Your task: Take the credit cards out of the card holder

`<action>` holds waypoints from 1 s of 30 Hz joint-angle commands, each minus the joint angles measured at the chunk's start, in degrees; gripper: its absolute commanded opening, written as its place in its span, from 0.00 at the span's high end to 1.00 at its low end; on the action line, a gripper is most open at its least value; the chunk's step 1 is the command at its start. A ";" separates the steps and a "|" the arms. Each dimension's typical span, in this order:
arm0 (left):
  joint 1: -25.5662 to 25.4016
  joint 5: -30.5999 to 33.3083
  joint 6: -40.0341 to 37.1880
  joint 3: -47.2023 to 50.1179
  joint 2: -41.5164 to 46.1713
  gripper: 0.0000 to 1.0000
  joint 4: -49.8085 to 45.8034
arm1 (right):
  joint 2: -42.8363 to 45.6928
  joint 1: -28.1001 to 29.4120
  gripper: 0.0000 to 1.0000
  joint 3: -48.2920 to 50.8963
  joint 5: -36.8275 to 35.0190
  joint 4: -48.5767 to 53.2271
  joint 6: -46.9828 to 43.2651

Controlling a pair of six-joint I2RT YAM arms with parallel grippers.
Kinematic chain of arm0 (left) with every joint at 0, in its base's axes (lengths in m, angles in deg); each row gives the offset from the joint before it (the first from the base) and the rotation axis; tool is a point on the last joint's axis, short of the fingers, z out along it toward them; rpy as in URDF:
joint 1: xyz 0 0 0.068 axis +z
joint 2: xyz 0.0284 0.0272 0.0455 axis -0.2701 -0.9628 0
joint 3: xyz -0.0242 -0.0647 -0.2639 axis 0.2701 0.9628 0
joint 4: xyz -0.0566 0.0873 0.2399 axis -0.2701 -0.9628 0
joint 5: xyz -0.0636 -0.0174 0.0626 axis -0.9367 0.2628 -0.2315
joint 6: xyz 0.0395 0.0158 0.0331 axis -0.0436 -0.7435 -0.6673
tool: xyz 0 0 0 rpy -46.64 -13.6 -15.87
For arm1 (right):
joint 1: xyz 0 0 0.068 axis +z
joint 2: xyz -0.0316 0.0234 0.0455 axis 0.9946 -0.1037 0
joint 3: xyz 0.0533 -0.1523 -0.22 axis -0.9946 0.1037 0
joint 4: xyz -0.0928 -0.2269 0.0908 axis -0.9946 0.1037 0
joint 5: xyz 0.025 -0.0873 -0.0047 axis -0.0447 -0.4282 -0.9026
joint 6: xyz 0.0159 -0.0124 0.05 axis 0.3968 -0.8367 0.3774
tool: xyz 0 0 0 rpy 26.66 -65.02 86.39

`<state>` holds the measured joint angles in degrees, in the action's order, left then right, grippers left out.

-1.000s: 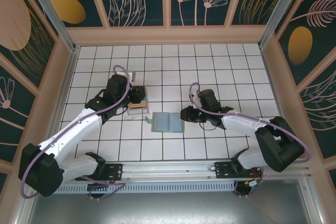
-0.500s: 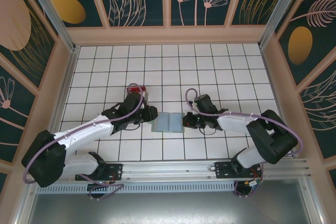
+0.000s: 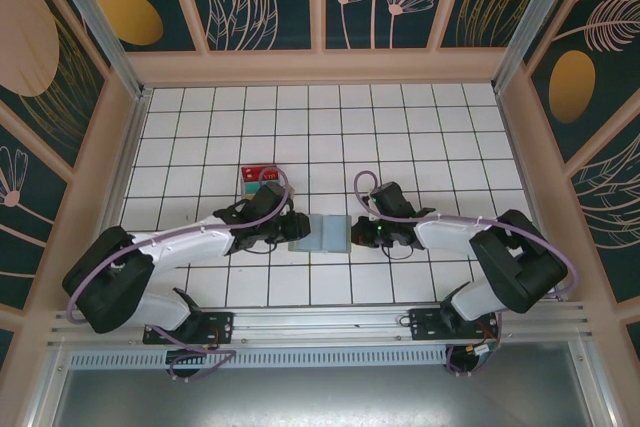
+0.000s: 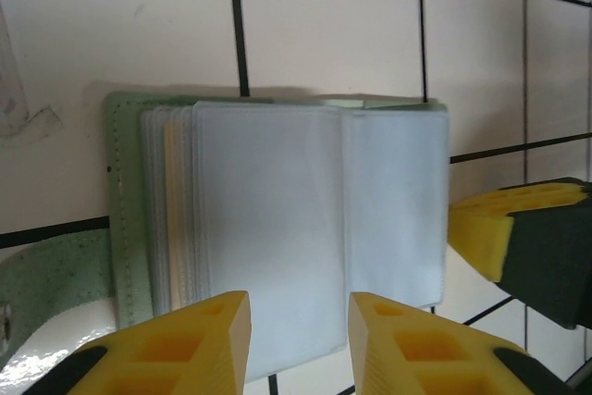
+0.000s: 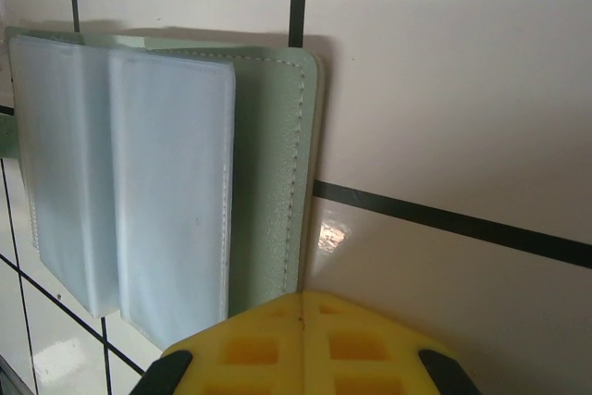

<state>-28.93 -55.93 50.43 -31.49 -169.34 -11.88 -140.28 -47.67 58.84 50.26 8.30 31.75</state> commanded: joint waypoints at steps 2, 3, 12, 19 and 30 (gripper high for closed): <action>-0.23 -0.30 -0.19 -1.06 -1.67 0.65 -0.66 | -1.76 0.53 1.00 0.34 -0.29 -0.01 -0.72; -0.24 -0.26 -0.33 -1.13 -2.08 0.65 -0.82 | -1.86 0.58 1.00 0.32 -0.29 -0.04 -0.71; -0.29 -0.39 -1.13 -1.80 -5.18 0.65 -1.36 | -1.86 0.71 1.00 0.40 -0.12 -0.22 -0.54; -0.48 -2.40 -1.41 -2.01 -6.74 0.62 -0.09 | -2.26 0.67 1.00 0.40 0.14 -0.66 -0.32; -1.42 -7.62 -2.32 -3.66 -9.21 0.55 3.82 | -2.97 0.83 1.00 0.18 0.42 -1.05 -0.19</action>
<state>-29.80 -61.50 49.27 -33.50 -177.36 -9.52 -141.00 -47.67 58.84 50.91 7.25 31.80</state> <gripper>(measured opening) 0.449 0.051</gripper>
